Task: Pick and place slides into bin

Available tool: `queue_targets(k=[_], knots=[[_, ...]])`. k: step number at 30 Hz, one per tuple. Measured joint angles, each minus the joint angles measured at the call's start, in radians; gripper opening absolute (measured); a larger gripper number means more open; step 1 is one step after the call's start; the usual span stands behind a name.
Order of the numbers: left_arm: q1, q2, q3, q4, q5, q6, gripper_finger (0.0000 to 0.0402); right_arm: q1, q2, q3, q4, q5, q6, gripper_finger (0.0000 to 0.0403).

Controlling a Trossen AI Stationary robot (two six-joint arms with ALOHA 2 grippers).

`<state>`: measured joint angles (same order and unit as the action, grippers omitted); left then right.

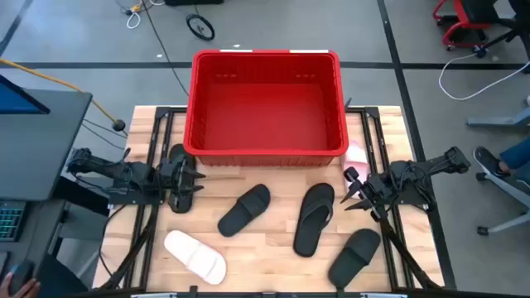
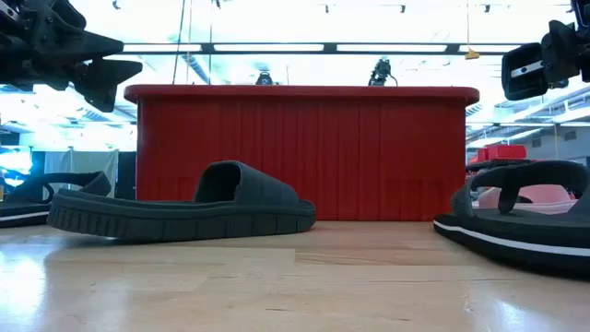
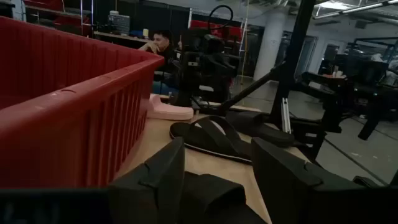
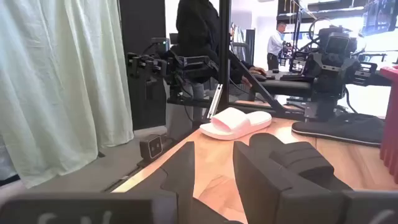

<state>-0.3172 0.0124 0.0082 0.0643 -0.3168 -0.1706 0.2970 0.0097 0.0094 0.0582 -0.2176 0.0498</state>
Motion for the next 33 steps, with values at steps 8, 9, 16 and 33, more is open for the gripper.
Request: queue_targets(k=[8,9,16,33], knots=[[0.0,0.0,0.0,0.0,0.0,0.0,0.019,0.0,0.0,0.0,0.0,0.0,0.0,0.0116],[0.0,0.0,0.0,0.0,0.0,0.0,0.0191,0.0,0.0,0.0,0.0,0.0,0.0,0.0116],[0.0,0.0,0.0,0.0,0.0,0.0,0.0192,0.0,0.0,0.0,0.0,0.0,0.0,0.0116],[0.0,0.0,0.0,0.0,0.0,0.0,0.0188,0.0,0.0,0.0,0.0,0.0,0.0,0.0116]])
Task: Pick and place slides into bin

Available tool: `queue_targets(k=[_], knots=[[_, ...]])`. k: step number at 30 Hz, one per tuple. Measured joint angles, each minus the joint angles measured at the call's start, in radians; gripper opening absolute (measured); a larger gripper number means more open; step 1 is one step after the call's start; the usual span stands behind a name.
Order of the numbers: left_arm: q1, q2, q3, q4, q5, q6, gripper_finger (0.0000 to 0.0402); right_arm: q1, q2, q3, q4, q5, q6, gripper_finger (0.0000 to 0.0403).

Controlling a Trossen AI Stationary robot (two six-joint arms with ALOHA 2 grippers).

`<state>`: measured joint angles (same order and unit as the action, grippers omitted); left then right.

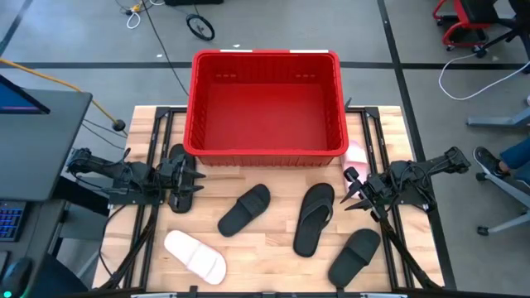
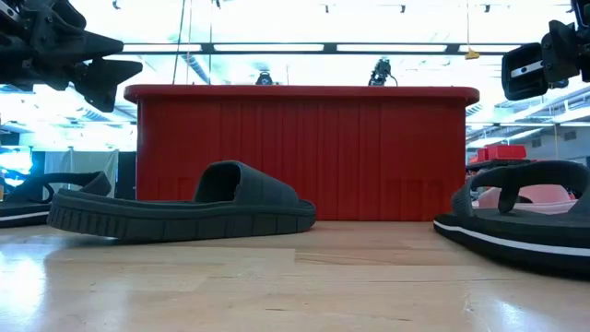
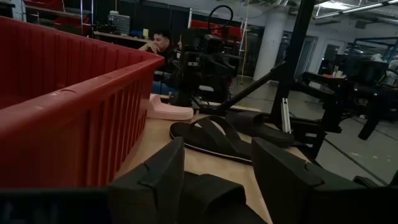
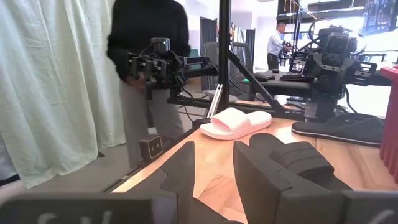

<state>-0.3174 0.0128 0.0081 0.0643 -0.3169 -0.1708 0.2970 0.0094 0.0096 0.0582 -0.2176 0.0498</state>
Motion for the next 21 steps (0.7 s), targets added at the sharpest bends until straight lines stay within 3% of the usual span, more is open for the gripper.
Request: queue_targets(k=[21], knots=[[0.0,0.0,0.0,0.0,0.0,0.001,0.0194,0.0,0.0,0.0,0.0,0.0,0.0,0.0116]])
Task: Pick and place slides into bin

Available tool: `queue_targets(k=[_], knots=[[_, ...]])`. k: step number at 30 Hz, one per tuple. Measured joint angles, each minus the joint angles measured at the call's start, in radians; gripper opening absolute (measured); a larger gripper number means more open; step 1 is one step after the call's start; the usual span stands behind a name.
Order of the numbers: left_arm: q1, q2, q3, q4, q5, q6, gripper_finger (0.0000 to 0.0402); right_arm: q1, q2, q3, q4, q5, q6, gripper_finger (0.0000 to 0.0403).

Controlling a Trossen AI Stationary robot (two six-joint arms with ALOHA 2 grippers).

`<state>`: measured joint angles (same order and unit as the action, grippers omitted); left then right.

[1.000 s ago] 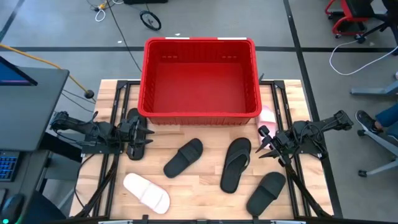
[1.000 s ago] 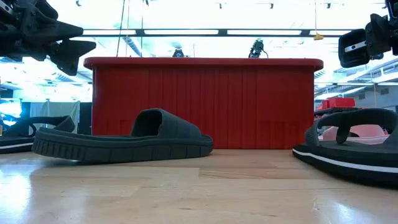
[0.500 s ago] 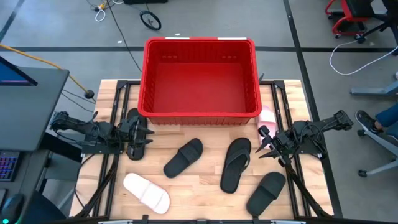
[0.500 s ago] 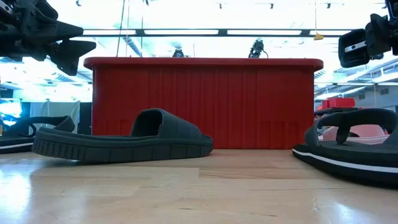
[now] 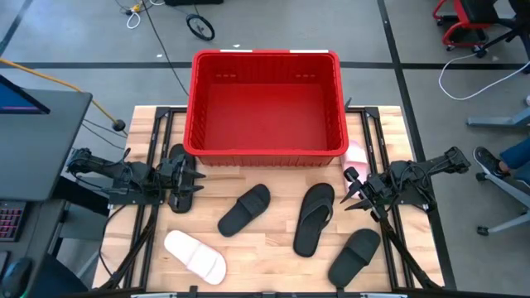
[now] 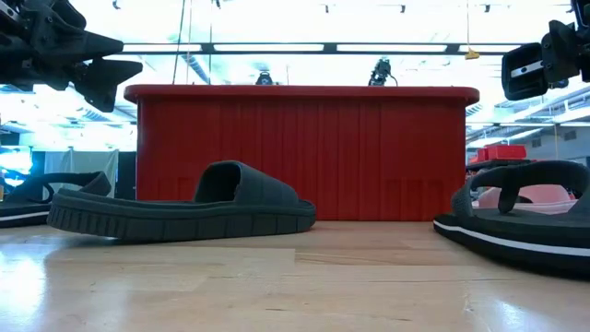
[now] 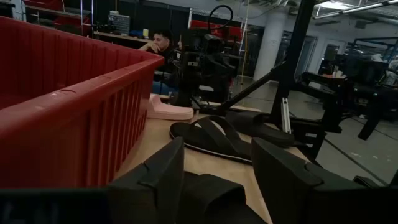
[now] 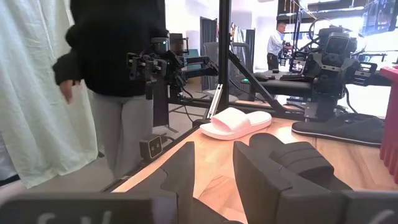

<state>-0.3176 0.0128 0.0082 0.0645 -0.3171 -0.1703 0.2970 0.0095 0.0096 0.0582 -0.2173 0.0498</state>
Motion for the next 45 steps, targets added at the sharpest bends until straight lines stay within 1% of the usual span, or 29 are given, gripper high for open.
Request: queue_targets(k=[7,14,21,28,35,39,42,44,45], knots=[[0.0,0.0,0.0,0.0,0.0,0.0,0.0188,0.0,0.0,0.0,0.0,0.0,0.0,0.0116],[0.0,0.0,0.0,0.0,0.0,0.0,0.0194,0.0,0.0,0.0,0.0,0.0,0.0,0.0116],[0.0,0.0,0.0,0.0,0.0,0.0,0.0188,0.0,0.0,0.0,0.0,0.0,0.0,0.0116],[0.0,0.0,0.0,0.0,0.0,0.0,0.0194,0.0,0.0,0.0,0.0,0.0,0.0,0.0116],[0.0,0.0,0.0,0.0,0.0,-0.001,0.0188,0.0,0.0,0.0,0.0,0.0,0.0,0.0116],[0.0,0.0,0.0,0.001,-0.001,0.0,0.0191,0.0,0.0,0.0,0.0,0.0,0.0,0.0116],[0.001,0.0,-0.001,0.033,-0.018,0.0,0.0193,0.0,0.0,0.0,0.0,0.0,0.0,0.0116],[0.001,0.0,-0.001,0.116,-0.024,-0.008,0.0192,0.0,0.0,0.0,0.0,0.0,0.0,0.0116],[0.001,0.0,0.0,0.165,-0.025,-0.042,0.019,0.0,0.0,0.0,0.0,0.0,0.0,0.0116]])
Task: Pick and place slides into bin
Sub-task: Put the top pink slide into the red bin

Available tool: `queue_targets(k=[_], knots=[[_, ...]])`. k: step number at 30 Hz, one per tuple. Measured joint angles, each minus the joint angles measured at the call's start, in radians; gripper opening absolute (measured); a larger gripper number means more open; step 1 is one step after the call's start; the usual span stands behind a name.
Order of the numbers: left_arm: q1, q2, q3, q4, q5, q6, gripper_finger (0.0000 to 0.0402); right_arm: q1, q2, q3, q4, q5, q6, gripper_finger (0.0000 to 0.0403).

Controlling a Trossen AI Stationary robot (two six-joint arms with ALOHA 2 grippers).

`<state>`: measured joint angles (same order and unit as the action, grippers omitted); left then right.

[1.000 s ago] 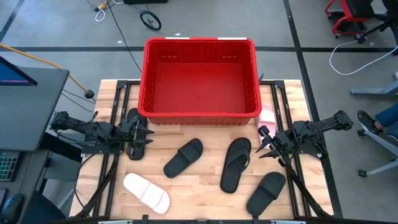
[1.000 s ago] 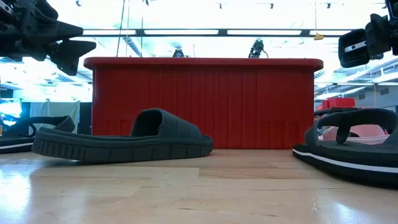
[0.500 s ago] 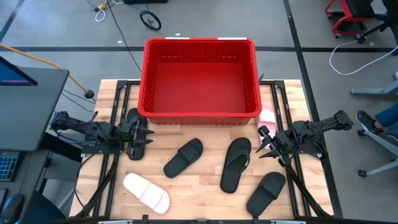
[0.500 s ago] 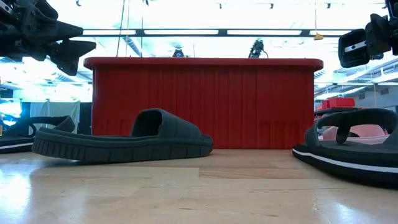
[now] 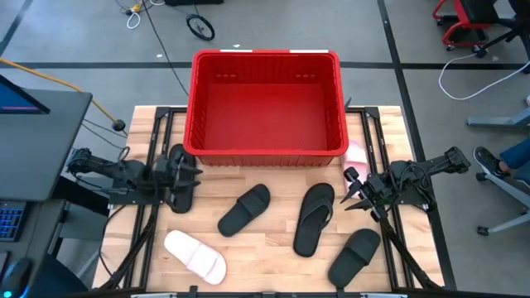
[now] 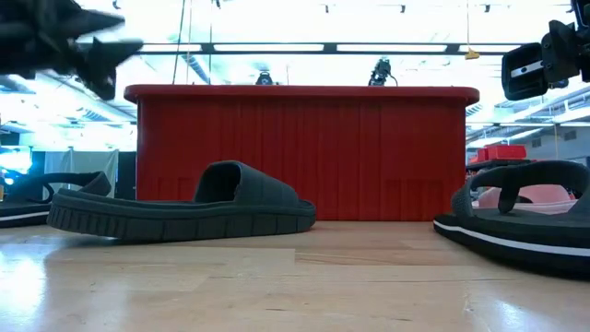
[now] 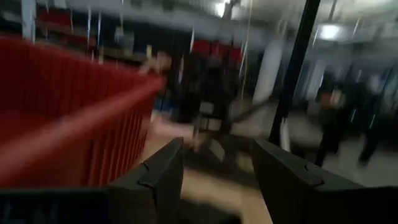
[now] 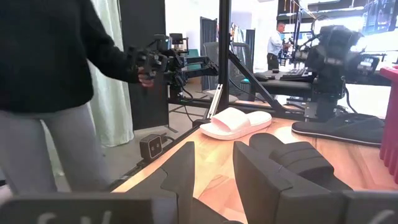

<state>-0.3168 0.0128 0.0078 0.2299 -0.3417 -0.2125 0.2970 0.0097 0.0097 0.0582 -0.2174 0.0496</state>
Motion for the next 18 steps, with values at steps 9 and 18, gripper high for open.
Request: queue_targets(k=[9,18], knots=[[-0.002,0.017,0.124,0.11,0.002,-0.126,0.0167,-0.015,0.002,0.013,0.018,0.059,-0.294,0.0113],[-0.002,0.192,0.49,-0.015,0.004,0.177,0.0138,-0.015,0.002,0.013,0.175,0.09,-0.178,0.0112]])
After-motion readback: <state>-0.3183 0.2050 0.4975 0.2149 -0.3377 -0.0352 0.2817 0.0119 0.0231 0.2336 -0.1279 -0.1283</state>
